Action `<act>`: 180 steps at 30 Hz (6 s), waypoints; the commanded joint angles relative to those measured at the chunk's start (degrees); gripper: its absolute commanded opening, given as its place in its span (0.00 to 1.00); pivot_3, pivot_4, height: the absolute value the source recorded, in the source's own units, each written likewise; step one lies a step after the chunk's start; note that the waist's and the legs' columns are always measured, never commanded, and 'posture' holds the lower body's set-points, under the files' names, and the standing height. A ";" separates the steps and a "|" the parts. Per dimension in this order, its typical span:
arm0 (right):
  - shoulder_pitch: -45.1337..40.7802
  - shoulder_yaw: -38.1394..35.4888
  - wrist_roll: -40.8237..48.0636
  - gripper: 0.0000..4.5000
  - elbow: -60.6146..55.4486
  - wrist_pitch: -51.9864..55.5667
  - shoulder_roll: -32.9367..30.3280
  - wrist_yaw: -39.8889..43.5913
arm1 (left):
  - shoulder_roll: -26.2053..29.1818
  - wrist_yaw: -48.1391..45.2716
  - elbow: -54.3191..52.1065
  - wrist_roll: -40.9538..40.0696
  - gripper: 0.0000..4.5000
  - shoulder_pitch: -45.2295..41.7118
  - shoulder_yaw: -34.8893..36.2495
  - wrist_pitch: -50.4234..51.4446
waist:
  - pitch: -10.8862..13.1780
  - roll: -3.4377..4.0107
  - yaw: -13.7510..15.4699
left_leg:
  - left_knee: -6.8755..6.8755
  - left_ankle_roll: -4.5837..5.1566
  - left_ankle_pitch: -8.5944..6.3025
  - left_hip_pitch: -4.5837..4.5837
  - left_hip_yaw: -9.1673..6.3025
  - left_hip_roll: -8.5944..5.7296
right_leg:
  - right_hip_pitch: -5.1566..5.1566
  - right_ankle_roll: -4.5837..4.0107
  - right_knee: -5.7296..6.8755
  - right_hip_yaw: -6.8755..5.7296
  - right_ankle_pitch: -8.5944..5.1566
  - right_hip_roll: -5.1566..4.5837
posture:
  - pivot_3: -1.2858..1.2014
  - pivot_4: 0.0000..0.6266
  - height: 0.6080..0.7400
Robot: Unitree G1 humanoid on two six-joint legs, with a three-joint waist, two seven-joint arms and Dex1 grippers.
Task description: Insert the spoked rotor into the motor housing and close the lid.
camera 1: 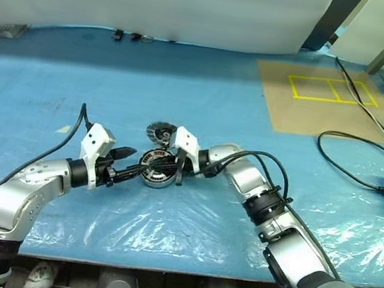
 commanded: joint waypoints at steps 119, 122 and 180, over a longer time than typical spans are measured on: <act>0.23 -4.74 -4.11 0.66 7.85 -8.19 0.24 6.00 | 4.10 -2.58 -2.73 -2.16 0.74 11.78 7.69 -10.59 | 0.00 -0.04 -0.22 | 0.04 0.04 -0.01 0.04 0.02 0.04 | -0.06 -0.03 0.12 0.04 -0.01 0.02 | 0.52 0.24 1.00; -0.04 -4.80 -4.32 0.66 8.23 -7.15 0.67 5.65 | 4.30 -2.54 -2.09 -2.12 0.74 11.39 7.99 -10.86 | -0.01 -0.04 -0.20 | 0.05 0.05 -0.01 0.04 0.02 0.04 | -0.05 -0.03 0.11 0.05 -0.02 0.03 | 0.52 0.24 1.00; 0.25 -3.44 -10.43 0.66 27.01 -6.13 1.34 -5.10 | 2.35 -0.71 -0.19 -0.88 0.74 4.92 2.24 -10.05 | -1.35 0.72 -0.10 | -1.01 0.29 -0.20 0.71 0.05 -0.11 | 0.48 0.21 -0.64 0.03 -0.18 -0.04 | 0.52 0.24 1.00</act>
